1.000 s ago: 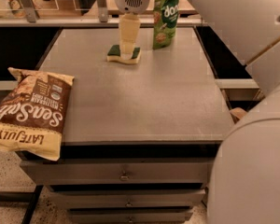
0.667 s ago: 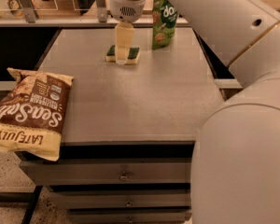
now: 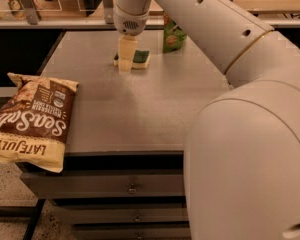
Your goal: Move sponge near brown chip bag
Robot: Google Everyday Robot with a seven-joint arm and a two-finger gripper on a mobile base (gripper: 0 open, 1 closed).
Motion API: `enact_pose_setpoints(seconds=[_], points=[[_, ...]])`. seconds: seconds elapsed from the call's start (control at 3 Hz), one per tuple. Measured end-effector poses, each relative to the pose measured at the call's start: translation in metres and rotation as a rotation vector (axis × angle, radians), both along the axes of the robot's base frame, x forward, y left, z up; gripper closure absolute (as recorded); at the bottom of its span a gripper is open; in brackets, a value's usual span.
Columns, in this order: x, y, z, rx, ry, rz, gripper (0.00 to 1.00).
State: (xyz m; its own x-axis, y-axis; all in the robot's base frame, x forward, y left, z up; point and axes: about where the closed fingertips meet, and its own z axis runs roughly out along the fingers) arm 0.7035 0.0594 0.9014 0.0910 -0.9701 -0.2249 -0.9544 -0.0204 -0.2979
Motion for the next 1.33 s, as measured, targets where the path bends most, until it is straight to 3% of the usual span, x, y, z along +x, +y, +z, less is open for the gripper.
enact_pose_setpoints(seconds=[0.33, 1.33], points=[[0.009, 0.005, -0.016, 0.013, 0.023, -0.010, 0.00], [0.045, -0.013, -0.062, 0.042, 0.085, -0.083, 0.00]])
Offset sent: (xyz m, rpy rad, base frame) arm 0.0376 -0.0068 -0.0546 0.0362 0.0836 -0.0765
